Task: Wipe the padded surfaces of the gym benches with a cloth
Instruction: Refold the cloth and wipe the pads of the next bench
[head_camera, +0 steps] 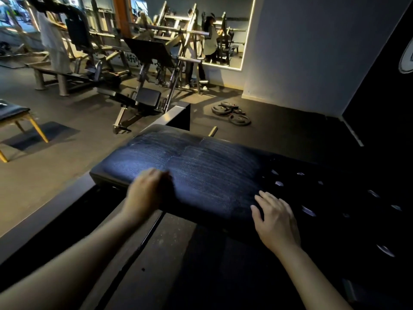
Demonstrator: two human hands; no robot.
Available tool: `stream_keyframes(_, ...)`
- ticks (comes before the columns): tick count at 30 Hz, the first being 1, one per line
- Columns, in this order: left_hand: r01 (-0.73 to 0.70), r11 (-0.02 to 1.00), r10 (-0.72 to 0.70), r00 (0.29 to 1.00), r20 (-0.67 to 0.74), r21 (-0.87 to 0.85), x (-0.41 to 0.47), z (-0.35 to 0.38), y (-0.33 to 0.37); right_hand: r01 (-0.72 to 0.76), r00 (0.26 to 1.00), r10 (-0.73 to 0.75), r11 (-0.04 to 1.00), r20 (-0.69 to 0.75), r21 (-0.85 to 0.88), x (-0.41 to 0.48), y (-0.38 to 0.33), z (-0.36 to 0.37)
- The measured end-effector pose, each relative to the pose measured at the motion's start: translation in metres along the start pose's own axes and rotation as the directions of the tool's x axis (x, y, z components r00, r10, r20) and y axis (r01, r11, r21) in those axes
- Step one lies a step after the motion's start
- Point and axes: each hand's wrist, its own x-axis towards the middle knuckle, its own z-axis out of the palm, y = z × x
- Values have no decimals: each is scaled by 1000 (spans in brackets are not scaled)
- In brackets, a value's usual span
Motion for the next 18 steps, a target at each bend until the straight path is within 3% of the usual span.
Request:
stream_keyframes(2, 208, 978, -207, 978, -37, 17, 9, -7, -27, -7, 1000, 7, 1000, -15, -14, 0, -2, 2)
stream_keyframes(4, 256, 967, -256, 965, -61, -10, 7, 6, -5, -12, 999, 11, 1000, -39, -27, -1, -2, 3)
stream_keyframes(6, 144, 981, -149, 989, -27, -131, -6, 33, 53, -14, 998, 12, 999, -64, -34, -2, -3, 4)
stream_keyframes(9, -129, 957, 139, 990, 19, -260, -27, 46, 128, -16, 997, 13, 999, -79, -38, -3, -4, 5)
stream_keyframes(11, -268, 925, 281, 960, 12, -269, -23, 41, 116, -21, 996, 19, 999, -89, -30, -3, -3, 6)
stream_keyframes(12, -263, 935, 272, 962, 8, -237, -17, 36, 91, -26, 995, 23, 999, -98, -28, -4, -3, 6)
stream_keyframes(13, -219, 959, 224, 974, 12, -180, -6, 28, 60, -29, 993, 26, 999, -111, -25, -3, -3, 6)
stream_keyframes(15, 22, 1000, -22, 1000, 20, -17, 19, 7, -10, -26, 992, 23, 999, -123, -20, -3, -4, 7)
stream_keyframes(17, 274, 959, -277, 960, 40, 69, 41, -5, -52, -27, 992, 24, 999, -127, -22, -2, -4, 9)
stream_keyframes(18, 314, 946, -316, 948, 21, 77, 49, -3, -49, -33, 991, 30, 999, -132, -22, 0, -4, 9)
